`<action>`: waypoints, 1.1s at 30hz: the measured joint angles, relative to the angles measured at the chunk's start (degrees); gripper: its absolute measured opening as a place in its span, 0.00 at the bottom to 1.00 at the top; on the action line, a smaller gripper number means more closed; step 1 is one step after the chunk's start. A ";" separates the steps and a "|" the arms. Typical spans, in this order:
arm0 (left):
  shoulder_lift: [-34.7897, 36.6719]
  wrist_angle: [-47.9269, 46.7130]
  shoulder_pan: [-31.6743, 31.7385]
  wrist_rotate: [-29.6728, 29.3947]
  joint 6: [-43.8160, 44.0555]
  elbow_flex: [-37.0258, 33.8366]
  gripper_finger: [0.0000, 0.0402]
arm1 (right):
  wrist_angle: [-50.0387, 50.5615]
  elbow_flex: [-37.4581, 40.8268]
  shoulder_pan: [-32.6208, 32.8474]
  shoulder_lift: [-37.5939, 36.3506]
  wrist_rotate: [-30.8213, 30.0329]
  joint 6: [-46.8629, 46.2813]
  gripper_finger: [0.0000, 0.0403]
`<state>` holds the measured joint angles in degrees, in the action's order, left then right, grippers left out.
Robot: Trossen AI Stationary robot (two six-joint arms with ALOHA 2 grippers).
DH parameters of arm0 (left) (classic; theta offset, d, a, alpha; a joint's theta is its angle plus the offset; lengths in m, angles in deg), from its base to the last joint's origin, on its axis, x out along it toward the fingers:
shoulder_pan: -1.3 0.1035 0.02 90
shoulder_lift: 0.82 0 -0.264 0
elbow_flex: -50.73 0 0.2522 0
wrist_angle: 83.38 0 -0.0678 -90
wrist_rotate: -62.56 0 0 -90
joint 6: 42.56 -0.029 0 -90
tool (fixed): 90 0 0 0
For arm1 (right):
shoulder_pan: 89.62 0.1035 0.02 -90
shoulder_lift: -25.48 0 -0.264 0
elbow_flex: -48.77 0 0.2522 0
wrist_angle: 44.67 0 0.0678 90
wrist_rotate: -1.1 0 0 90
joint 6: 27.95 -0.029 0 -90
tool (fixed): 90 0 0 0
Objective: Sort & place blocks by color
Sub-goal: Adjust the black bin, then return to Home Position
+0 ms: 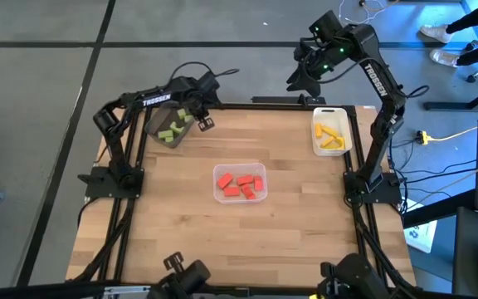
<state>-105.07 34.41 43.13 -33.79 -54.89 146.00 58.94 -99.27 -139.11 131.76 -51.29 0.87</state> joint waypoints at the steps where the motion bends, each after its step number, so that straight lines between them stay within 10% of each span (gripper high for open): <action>1: 0.00 0.42 0.48 0.00 0.18 -0.86 0.01 | 0.00 0.00 0.00 0.00 -0.03 0.00 0.44; 26: -0.04 8.33 11.65 -3.24 -1.53 -8.27 0.00 | 0.04 0.00 0.00 -0.09 0.58 -0.19 0.44; 33: 3.63 8.33 10.99 4.45 -1.90 -5.37 0.00 | 0.16 -0.02 -0.68 -2.91 1.60 -0.28 0.44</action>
<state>-101.44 42.74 54.12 -29.34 -56.79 140.62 59.10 -99.29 -139.80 128.84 -49.69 0.59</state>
